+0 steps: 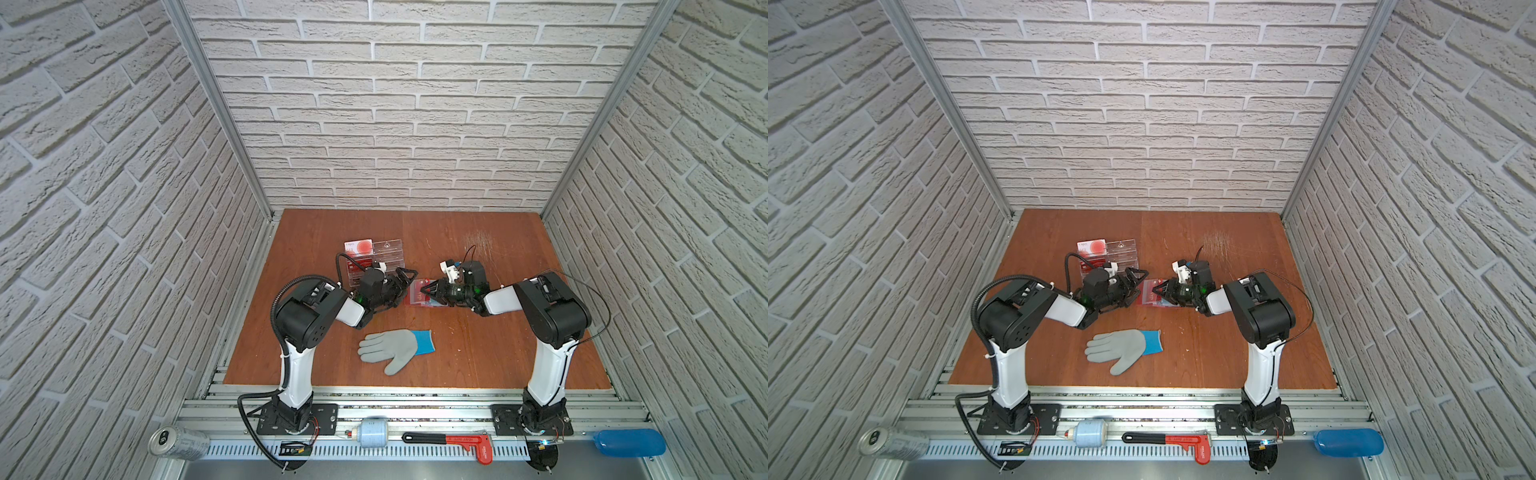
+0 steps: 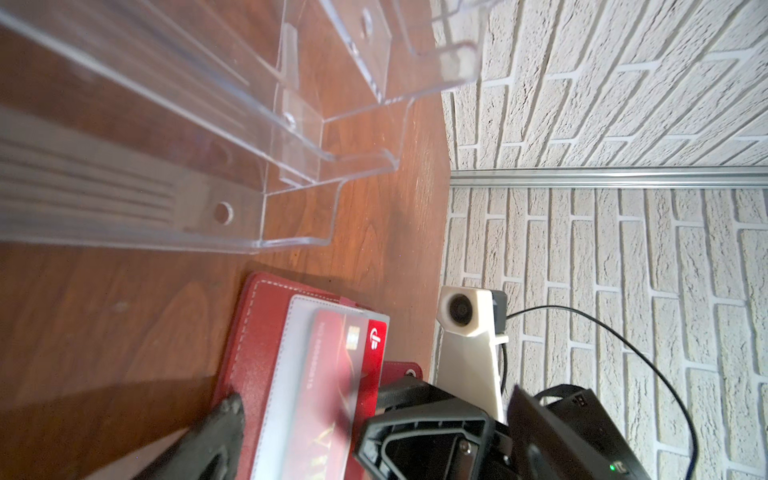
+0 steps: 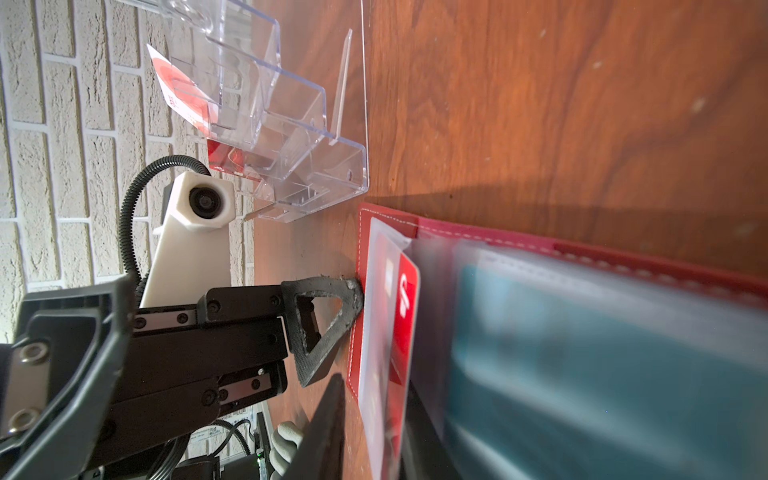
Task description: Take the credit cards out of the card holder
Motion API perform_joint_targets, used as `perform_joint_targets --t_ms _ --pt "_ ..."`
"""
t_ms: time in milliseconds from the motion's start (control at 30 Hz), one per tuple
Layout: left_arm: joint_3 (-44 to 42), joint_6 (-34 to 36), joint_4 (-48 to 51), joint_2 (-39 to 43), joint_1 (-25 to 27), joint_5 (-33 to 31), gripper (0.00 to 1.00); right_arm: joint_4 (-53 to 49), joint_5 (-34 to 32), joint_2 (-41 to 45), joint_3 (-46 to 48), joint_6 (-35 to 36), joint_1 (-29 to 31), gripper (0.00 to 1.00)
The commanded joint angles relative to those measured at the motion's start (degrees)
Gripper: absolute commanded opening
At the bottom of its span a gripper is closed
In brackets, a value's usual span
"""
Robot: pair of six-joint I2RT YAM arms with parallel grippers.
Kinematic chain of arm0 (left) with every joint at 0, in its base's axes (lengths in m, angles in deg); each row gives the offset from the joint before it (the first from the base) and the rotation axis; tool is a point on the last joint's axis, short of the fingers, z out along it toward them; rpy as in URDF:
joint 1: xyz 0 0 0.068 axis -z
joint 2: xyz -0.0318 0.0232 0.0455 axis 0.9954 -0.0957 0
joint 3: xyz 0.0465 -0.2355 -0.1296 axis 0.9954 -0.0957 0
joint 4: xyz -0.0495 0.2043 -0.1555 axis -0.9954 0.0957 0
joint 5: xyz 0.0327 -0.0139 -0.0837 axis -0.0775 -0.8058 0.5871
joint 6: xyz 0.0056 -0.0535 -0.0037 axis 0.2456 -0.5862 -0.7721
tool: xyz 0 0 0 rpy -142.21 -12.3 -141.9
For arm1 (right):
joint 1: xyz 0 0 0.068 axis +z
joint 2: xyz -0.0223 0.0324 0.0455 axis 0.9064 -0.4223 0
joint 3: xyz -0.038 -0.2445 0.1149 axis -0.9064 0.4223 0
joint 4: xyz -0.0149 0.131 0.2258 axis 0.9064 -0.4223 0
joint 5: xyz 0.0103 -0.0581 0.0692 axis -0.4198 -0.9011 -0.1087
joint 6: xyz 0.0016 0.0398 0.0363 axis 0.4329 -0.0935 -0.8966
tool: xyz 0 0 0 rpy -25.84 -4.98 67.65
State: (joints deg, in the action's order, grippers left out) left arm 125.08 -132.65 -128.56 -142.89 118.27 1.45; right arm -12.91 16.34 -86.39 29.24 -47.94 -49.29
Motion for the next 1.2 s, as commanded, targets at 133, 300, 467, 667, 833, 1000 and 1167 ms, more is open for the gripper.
perform_joint_targets --t_ms 133,300,467,667,833,1000,1167 --pt "-0.6 0.1 2.5 -2.2 -0.2 -0.1 0.98 0.7 1.3 2.8 0.6 1.3 -0.7 0.2" --pt "-0.7 0.1 2.6 -2.2 -0.2 -0.2 0.98 0.0 1.5 3.1 0.9 1.9 -1.0 0.2" --pt "-0.5 0.0 2.7 -2.1 -0.1 -0.1 0.98 0.0 1.3 3.4 1.5 2.2 -1.3 0.19" --pt "-0.5 0.0 2.8 -2.2 -0.1 -0.2 0.98 -1.5 1.1 3.7 1.6 3.3 -1.6 0.18" --pt "-0.4 0.1 2.7 -2.2 0.1 -0.2 0.98 -3.1 0.8 4.3 1.6 4.4 -1.9 0.17" --pt "-0.3 0.2 2.9 -2.1 0.1 0.0 0.98 -4.6 0.5 4.7 1.4 5.4 -2.3 0.15" --pt "-0.4 0.3 3.0 -1.9 0.1 -0.2 0.98 -5.6 0.4 4.9 1.1 6.0 -2.3 0.11"
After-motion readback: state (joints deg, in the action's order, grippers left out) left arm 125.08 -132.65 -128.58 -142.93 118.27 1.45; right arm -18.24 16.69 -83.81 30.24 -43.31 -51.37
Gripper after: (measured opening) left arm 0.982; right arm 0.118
